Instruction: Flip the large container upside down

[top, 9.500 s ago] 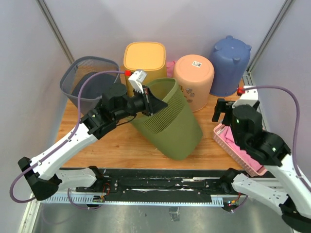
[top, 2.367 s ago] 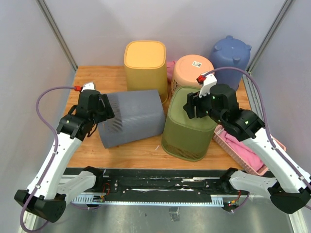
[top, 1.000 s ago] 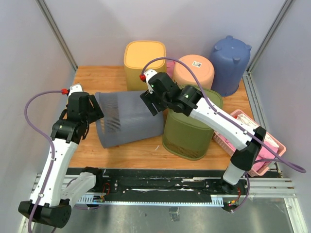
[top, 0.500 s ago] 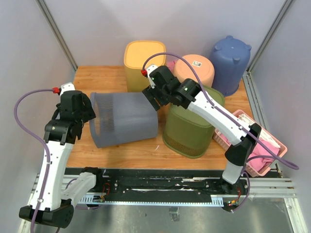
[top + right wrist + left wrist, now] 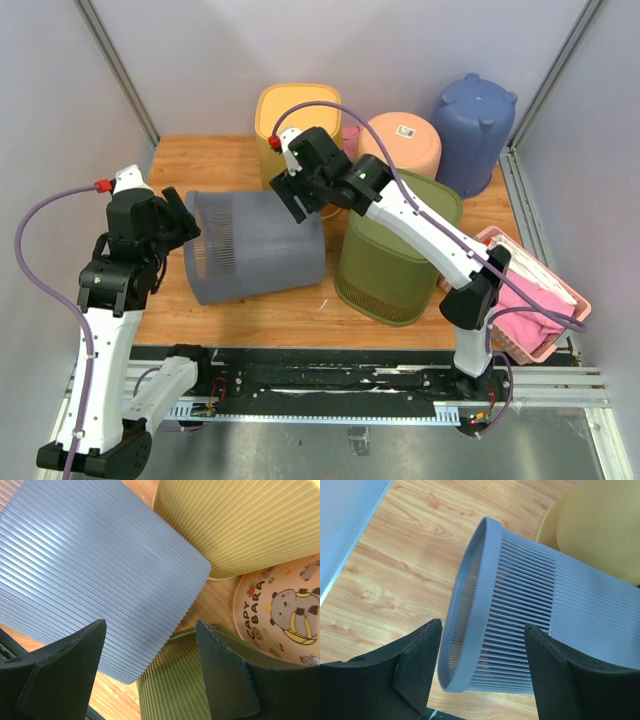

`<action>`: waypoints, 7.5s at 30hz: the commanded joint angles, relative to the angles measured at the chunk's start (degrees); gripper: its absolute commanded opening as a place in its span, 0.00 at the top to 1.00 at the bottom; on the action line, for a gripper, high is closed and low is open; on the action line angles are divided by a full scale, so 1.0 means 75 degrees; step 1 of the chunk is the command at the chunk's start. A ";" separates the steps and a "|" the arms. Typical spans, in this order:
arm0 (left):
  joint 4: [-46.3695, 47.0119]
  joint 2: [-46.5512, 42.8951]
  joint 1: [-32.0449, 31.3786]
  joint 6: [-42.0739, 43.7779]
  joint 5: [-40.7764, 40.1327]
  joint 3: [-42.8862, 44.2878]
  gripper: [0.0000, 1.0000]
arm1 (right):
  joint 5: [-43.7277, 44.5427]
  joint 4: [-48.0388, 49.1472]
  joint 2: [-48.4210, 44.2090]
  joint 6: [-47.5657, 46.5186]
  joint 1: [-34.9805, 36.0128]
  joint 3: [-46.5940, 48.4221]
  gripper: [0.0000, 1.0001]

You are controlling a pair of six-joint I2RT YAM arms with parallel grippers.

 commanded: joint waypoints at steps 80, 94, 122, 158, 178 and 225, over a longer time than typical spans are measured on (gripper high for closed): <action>0.0563 0.1152 0.0111 0.0469 0.0061 0.0828 0.23 | -0.2962 0.3473 -0.0757 0.3967 -0.0975 -0.3166 0.28; 0.0551 0.1732 0.1392 0.0742 0.0941 0.1198 0.21 | 0.2650 0.0298 -0.0309 0.1860 0.1311 -0.1122 0.26; 0.1090 0.1578 0.2273 0.0560 0.1611 0.0532 0.21 | -0.1157 0.2159 -0.0550 0.4024 0.0047 -0.2078 0.26; 0.2333 0.0821 0.2517 -0.0034 0.3961 -0.2533 0.22 | -0.5677 0.5710 -0.1385 0.5594 -0.0159 -0.2761 0.29; 0.2864 0.0741 0.2516 -0.0424 0.4952 -0.2376 0.21 | -0.5362 0.4306 0.0157 0.4845 0.0407 -0.0457 0.29; 0.2043 0.0236 0.2518 0.0250 0.5205 0.2404 0.01 | -0.0534 0.3398 0.0395 -0.0369 0.1241 -0.0580 0.24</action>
